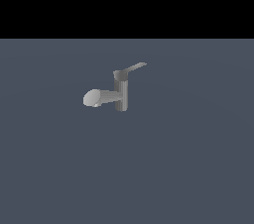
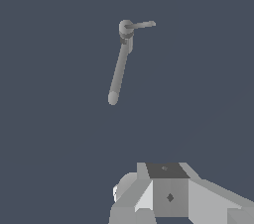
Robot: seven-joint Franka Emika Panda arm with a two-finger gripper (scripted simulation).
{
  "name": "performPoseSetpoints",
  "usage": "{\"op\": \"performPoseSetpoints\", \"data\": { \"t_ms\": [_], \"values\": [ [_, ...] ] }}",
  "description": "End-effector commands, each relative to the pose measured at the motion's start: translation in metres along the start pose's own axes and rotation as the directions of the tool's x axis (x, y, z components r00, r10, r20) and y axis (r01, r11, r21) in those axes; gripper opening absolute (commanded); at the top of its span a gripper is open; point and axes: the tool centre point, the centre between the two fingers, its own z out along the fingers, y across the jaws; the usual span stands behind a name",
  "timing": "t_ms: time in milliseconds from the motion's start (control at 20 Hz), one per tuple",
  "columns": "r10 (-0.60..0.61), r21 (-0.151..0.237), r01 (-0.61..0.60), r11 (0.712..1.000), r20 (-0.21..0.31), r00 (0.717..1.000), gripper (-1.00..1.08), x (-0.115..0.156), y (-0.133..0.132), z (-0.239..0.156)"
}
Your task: Turn on the faucet by rotating a designated handle.
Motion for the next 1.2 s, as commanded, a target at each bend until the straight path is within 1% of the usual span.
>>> {"op": "performPoseSetpoints", "data": {
  "t_ms": [0,350,700,950,1150],
  "values": [
    [0.0,0.0,0.0,1.0,0.0,1.0,-1.0,0.0,0.0,0.0],
    [0.028,-0.001,-0.028,1.0,0.001,1.0,-1.0,0.005,-0.004,0.006],
    [0.114,-0.005,-0.114,0.994,0.003,0.994,-1.0,0.019,-0.015,0.024],
    [0.209,-0.009,-0.209,0.978,0.006,0.978,-1.0,0.037,-0.027,0.044],
    [0.3,-0.013,-0.3,0.954,0.007,0.954,-1.0,0.056,-0.036,0.064]
  ]
}}
